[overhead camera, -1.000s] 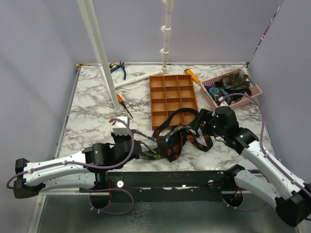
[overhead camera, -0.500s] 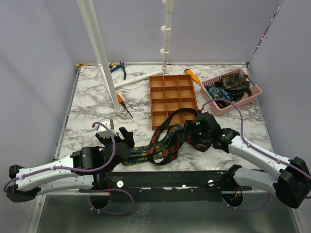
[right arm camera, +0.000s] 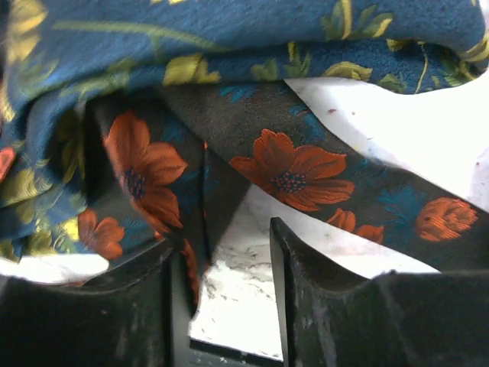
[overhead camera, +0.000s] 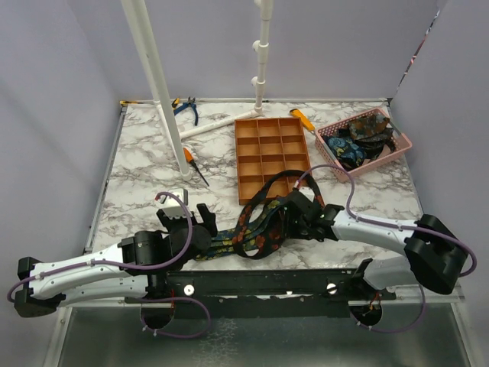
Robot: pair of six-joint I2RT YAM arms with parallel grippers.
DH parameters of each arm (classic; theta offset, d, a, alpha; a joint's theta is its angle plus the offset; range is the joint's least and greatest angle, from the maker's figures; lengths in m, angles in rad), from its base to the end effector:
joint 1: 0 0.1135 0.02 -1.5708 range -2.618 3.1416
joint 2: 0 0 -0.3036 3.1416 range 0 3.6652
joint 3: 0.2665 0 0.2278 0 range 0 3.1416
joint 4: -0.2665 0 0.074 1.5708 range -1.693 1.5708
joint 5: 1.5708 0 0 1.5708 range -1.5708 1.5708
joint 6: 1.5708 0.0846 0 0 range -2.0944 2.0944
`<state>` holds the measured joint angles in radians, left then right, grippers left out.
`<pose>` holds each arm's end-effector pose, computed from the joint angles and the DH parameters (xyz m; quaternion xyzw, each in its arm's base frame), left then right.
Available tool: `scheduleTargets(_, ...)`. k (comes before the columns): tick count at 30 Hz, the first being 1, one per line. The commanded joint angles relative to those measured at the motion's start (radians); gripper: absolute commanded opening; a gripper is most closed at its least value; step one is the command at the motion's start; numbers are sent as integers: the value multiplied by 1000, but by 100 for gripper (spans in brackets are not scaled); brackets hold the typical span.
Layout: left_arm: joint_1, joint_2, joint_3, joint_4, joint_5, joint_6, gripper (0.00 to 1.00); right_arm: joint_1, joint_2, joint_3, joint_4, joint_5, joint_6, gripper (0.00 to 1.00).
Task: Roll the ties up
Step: Pick up the tie at the center of the board.
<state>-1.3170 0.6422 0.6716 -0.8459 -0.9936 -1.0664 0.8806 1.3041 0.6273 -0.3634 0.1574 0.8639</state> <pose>0.0880 -0.0568 0.2742 -0.0720 0.8329 -0.1368 0.5315 0.1558 0.1678 0.1796 0.0126 0.9622 0.1514 0.2262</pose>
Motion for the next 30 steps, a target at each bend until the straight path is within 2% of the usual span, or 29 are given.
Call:
scheduleTargets(1, -1, -12, -26, 47, 34, 2, 85, 1, 72, 43, -71, 145, 11, 35)
scheduleTargets(2, -1, -12, -27, 54, 34, 7, 85, -4, 70, 47, -78, 156, 11, 27)
scheduleTargets(4, -1, -8, -19, 61, 27, 19, 85, -30, 15, 54, -111, 191, 15, 2)
scheduleTargets(5, -1, -7, -9, 61, 24, 26, 85, -40, -34, 68, -146, 223, 17, 0)
scheduleTargets(8, 0, -15, 26, 57, 4, 59, 85, -44, -215, 235, -348, 344, -28, 0)
scheduleTargets(10, -1, -31, 49, 58, -19, 82, 85, -43, -304, 410, -449, 401, -115, 0)
scheduleTargets(14, -1, -67, 85, 90, -77, 147, 85, -44, -360, 792, -543, 427, -335, 0)
scheduleTargets(19, -1, -111, 123, 128, -151, 220, 85, -43, -320, 1090, -494, 243, -491, 0)
scheduleTargets(26, -1, -215, 199, 160, -246, 369, 85, -45, -195, 1270, -359, 26, -556, 0)
scheduleTargets(28, -1, -238, 238, 160, -286, 410, 85, -43, -131, 1322, -308, -37, -557, 0)
scheduleTargets(30, -1, -257, 276, 160, -315, 444, 85, -45, -39, 1438, -334, -43, -558, 0)
